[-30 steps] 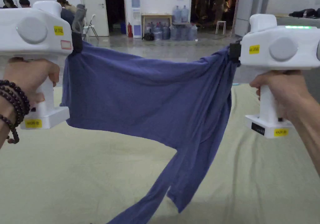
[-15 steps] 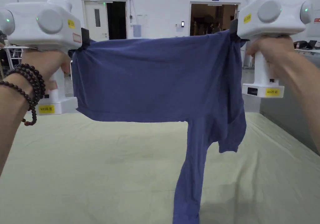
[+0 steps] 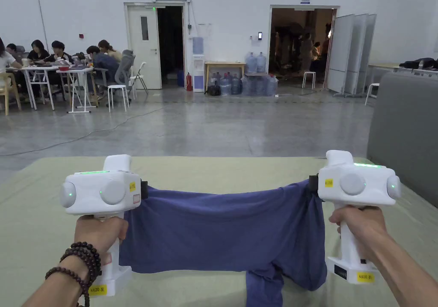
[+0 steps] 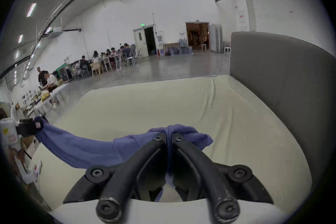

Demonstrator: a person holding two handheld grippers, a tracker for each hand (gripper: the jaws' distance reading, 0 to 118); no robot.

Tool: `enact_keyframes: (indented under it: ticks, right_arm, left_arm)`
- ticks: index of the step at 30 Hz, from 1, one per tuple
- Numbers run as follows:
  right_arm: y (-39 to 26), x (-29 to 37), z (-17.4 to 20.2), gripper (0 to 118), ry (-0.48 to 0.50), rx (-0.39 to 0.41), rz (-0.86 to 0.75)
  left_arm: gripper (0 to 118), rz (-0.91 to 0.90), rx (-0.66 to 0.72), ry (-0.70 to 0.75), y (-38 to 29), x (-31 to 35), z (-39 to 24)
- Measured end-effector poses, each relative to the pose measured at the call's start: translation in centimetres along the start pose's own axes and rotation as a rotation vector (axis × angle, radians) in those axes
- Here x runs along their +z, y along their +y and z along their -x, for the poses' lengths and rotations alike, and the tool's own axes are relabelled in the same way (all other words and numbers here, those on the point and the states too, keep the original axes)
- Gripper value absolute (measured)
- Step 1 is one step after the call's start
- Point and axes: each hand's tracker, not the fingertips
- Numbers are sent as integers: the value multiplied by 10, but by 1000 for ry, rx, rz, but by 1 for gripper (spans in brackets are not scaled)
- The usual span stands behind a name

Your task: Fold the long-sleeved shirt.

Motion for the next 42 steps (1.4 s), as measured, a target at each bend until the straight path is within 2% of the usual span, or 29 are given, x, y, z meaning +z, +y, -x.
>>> enact_keyframes:
  ticks: [2,6,11,14,18,24,25,26,27,28,29,32,33,34,35,36,37,39,42]
  right_arm:
    - [-13,21,5,0,-4,22,-6]
    - [-69,72,12,0,-2,119,1]
    - [-170,124,6,0,1,107,86]
    - [-232,137,-2,0,-21,100,208]
    - [-299,137,-7,0,-25,121,365]
    - [-315,130,-12,1,-40,107,401]
    - [-312,133,-12,7,-38,111,395]
    - [-306,139,-13,21,-29,104,380]
    - [-299,148,-14,59,-24,73,341]
    - [-291,158,-15,80,-6,57,302]
    - [-283,170,-16,84,4,44,251]
    - [-257,203,-15,82,5,30,148]
    - [-251,209,-14,73,2,18,134]
    - [-247,212,-12,50,-6,19,137]
    - [-246,213,-10,10,-6,28,136]
    - [-246,211,-7,0,-37,49,142]
    - [-247,210,-5,0,-56,80,162]
    - [-248,204,-3,0,6,123,211]
    - [-256,202,-2,0,13,103,206]
  left_arm:
    - [0,-19,3,-21,-10,20,1]
    - [0,10,-47,5,-56,67,3]
    - [0,164,-60,-23,-162,108,17]
    - [0,298,-67,-23,-223,116,24]
    - [0,429,-2,-57,-281,118,29]
    - [0,422,-29,-33,-309,122,23]
    - [8,415,-25,-31,-308,124,23]
    - [31,409,-24,-17,-305,127,23]
    - [89,410,-22,-14,-300,134,23]
    - [115,400,-11,-30,-296,142,25]
    - [117,341,-8,-61,-286,155,26]
    - [116,292,39,-75,-261,184,25]
    - [111,252,47,-74,-254,191,25]
    - [95,213,48,-69,-249,197,25]
    - [60,204,33,-61,-247,199,25]
    - [0,220,26,-55,-245,198,25]
    - [0,233,22,-41,-244,194,26]
    - [0,220,51,-51,-244,191,32]
    - [0,235,76,-44,-239,174,37]
